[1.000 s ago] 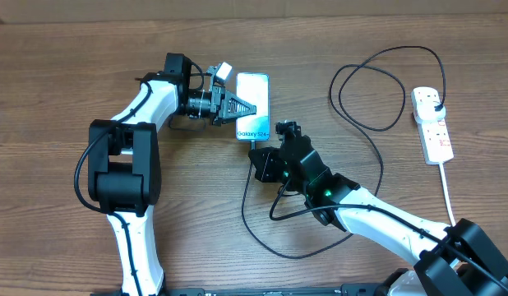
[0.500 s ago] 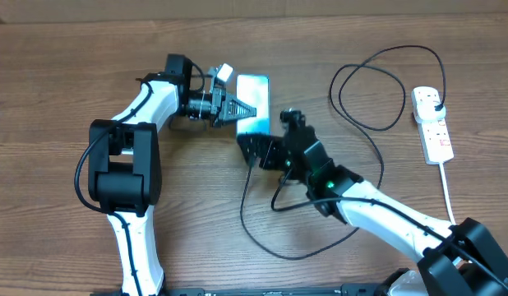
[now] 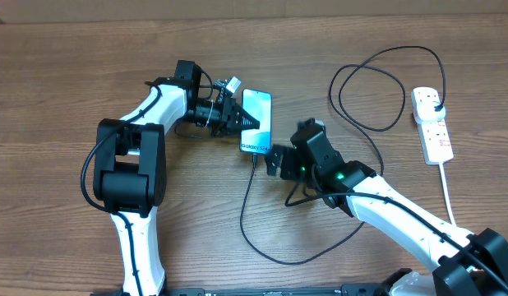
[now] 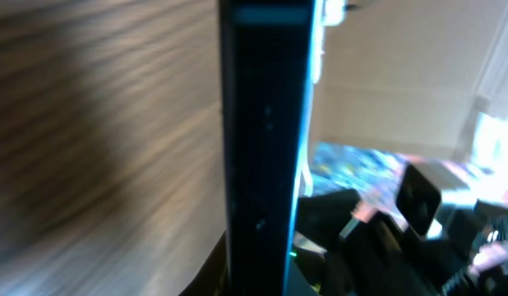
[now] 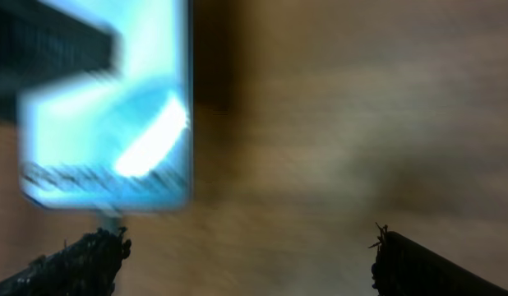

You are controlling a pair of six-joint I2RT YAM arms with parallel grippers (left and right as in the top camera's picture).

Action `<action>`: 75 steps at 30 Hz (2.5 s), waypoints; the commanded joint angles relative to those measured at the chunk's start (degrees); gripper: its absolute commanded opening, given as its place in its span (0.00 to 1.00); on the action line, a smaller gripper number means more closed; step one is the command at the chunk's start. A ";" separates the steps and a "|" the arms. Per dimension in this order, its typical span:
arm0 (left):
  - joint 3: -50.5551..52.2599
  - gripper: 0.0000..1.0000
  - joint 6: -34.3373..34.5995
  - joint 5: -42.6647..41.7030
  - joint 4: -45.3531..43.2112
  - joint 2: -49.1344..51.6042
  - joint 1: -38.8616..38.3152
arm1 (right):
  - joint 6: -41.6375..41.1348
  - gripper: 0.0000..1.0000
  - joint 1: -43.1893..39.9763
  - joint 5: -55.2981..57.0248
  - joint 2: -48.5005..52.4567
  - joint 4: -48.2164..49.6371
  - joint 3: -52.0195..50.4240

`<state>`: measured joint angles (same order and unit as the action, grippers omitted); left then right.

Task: Plug charger to phone and switch on socket
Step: 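Open the right gripper and pull it back from the plugged phone, then lower the phone flat onto the table with the left gripper and release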

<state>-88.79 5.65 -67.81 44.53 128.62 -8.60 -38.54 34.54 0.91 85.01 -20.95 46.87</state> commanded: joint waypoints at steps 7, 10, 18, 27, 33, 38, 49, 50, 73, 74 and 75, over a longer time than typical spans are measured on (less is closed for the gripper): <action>-0.24 0.09 9.20 18.12 0.66 -0.48 0.22 | 0.70 1.00 0.15 1.95 -1.01 -7.87 0.39; -0.24 0.10 9.22 21.42 1.18 -0.48 0.22 | 0.70 1.00 0.15 1.95 -1.01 -7.89 0.39; -0.24 0.15 9.86 26.64 1.27 -0.48 0.22 | 0.70 1.00 0.15 1.95 -1.01 -7.89 0.39; -0.24 0.31 9.81 29.92 1.29 -0.48 0.22 | 0.70 1.00 0.15 1.95 -1.01 -7.89 0.39; -0.24 0.37 9.81 29.99 1.27 -0.48 0.22 | 0.70 1.00 0.15 1.95 -1.01 -7.89 0.39; -0.24 0.37 9.81 30.08 1.29 -0.48 0.22 | 0.70 1.00 0.15 1.95 -1.01 -7.91 0.39; -0.24 0.42 9.81 36.37 1.07 -0.48 0.22 | 0.70 1.00 0.15 1.95 -1.01 -7.89 0.39; -0.24 0.43 9.84 36.79 0.96 -0.48 0.22 | 0.70 1.00 0.15 1.95 -1.01 -7.89 0.39; -0.24 0.46 9.81 38.27 0.37 -0.48 0.20 | 0.70 1.00 0.15 1.95 -1.01 -7.89 0.39; -0.24 0.46 9.81 38.27 0.37 -0.48 0.22 | 0.70 1.00 0.15 1.95 -1.01 -7.89 0.39; -0.24 0.46 9.81 38.29 0.37 -0.48 0.22 | 0.70 1.00 0.15 1.95 -1.01 -7.89 0.39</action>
<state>-89.41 15.11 -36.47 44.95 127.17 -8.64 -38.30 34.54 1.96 85.01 -29.15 46.87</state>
